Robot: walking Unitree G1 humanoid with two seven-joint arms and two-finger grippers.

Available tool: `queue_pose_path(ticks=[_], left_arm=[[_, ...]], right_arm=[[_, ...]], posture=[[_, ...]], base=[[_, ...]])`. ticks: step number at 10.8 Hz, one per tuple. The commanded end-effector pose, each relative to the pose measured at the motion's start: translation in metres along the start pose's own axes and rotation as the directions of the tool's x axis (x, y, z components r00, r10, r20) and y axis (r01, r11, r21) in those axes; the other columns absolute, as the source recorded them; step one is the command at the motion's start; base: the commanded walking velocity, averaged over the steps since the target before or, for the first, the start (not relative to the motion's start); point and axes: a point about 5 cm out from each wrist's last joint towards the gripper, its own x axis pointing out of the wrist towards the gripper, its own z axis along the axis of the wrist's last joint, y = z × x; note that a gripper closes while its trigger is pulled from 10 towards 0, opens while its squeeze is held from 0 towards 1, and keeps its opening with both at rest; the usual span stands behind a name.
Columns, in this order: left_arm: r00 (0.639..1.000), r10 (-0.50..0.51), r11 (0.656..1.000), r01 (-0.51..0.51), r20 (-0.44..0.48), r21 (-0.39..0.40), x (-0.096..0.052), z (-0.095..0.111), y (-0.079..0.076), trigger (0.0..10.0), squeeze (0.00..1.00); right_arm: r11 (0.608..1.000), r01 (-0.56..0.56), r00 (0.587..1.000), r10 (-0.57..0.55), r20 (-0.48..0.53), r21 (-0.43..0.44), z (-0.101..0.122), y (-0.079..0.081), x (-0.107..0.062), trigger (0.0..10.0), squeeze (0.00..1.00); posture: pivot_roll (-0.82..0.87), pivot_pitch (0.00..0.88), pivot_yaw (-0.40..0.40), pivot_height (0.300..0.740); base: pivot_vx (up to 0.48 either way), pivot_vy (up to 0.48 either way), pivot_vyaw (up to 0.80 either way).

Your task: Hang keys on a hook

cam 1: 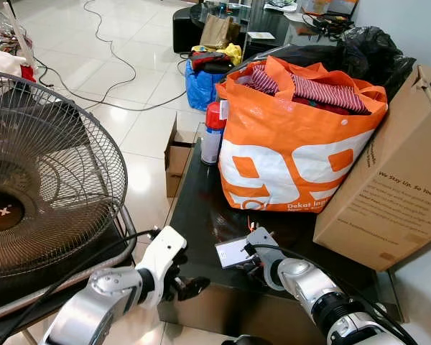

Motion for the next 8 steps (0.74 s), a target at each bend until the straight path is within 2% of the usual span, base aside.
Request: queue_pose_path(ticks=[1, 7, 8], left_arm=[[1.0, -0.01, 1.0, 0.01, 0.011, 0.011, 0.0003, 0.0038, -0.0024, 10.0, 0.0], [1.0, -0.02, 1.0, 0.02, 0.013, 0.008, 0.0027, 0.0044, -0.0052, 10.0, 0.0], [1.0, -0.02, 1.0, 0.02, 0.013, 0.008, 0.0029, 0.0043, -0.0055, 10.0, 0.0]], right_arm=[[1.0, 0.014, 1.0, -0.014, 0.002, 0.004, 0.0006, -0.0057, -0.0017, 4.4, 0.0], [1.0, 0.02, 1.0, -0.02, 0.002, 0.003, -0.0003, -0.0082, -0.0027, 4.7, 0.0], [1.0, 0.017, 1.0, -0.017, 0.011, 0.006, 0.0005, -0.0086, -0.0031, 5.8, 0.0]], posture=[[-0.15, 0.0, -0.125, 0.74], [-0.15, 0.0, -0.127, 0.74], [-0.15, 0.0, -0.127, 0.74]], base=[[0.0, 0.0, 0.0], [0.0, 0.0, 0.0], [0.0, 0.0, 0.0]])
